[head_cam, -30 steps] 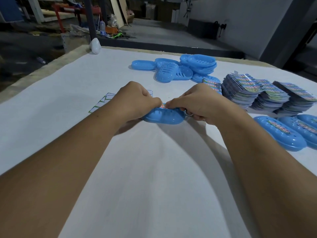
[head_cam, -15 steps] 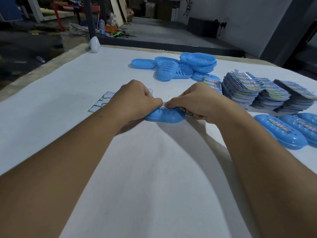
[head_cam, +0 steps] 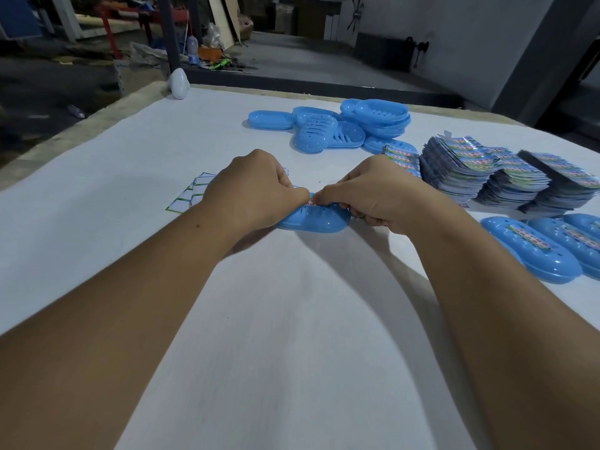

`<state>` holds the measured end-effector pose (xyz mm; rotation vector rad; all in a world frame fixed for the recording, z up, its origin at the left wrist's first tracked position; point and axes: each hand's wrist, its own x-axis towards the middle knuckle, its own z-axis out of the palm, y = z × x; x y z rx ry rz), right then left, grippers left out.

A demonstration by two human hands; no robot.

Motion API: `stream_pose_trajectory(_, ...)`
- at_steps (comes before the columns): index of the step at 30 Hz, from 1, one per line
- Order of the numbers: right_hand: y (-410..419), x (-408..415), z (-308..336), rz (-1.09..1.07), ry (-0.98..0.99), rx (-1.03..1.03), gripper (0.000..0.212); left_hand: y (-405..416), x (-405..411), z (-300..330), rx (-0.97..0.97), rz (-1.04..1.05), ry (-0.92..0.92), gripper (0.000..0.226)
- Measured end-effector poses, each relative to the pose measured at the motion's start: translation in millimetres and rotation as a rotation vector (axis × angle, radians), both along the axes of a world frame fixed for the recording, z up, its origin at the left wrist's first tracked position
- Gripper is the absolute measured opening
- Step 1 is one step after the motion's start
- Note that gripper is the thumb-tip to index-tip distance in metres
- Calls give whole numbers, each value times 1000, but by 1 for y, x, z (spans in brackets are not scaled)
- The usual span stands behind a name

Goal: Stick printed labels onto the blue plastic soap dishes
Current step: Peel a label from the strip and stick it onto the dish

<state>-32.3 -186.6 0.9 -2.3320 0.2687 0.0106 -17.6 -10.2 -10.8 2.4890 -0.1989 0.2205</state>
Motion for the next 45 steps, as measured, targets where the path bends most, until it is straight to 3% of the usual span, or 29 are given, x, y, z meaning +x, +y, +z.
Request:
stream_pose_trajectory(4,0,0,0,-9,-12,-34,53,0,0,0,64,-2,-34,25)
stream_pose_trajectory(17,1,-6,3,-15,-25,-114,58,1,-5,6,283,5,-213,36)
stream_pose_trajectory(22,-3,-7,3,-7,-27,-22,37,5,0,1,150,40,-119,37)
stream_pose_trajectory(25,-6,-5,2,-48,-181,82,32,7,2,1,19,104,-132,37)
stream_pose_trajectory(29,-3,-5,2,57,-383,28,14,11,2,2,-25,126,-201,37)
stream_pose_trajectory(30,-1,-8,1,126,-365,26,17,11,2,2,-24,117,-203,37)
stream_pose_trajectory(33,8,-15,-5,312,-239,-97,56,12,2,1,-19,88,-209,36)
stream_pose_trajectory(36,17,-21,-6,353,-161,-188,79,13,4,-1,-28,78,-243,35)
stream_pose_trajectory(41,23,-37,-5,238,-231,-286,73,14,5,-4,-39,60,-276,33)
stream_pose_trajectory(45,15,-56,-5,63,-266,-564,73,13,5,-4,-29,41,-278,32)
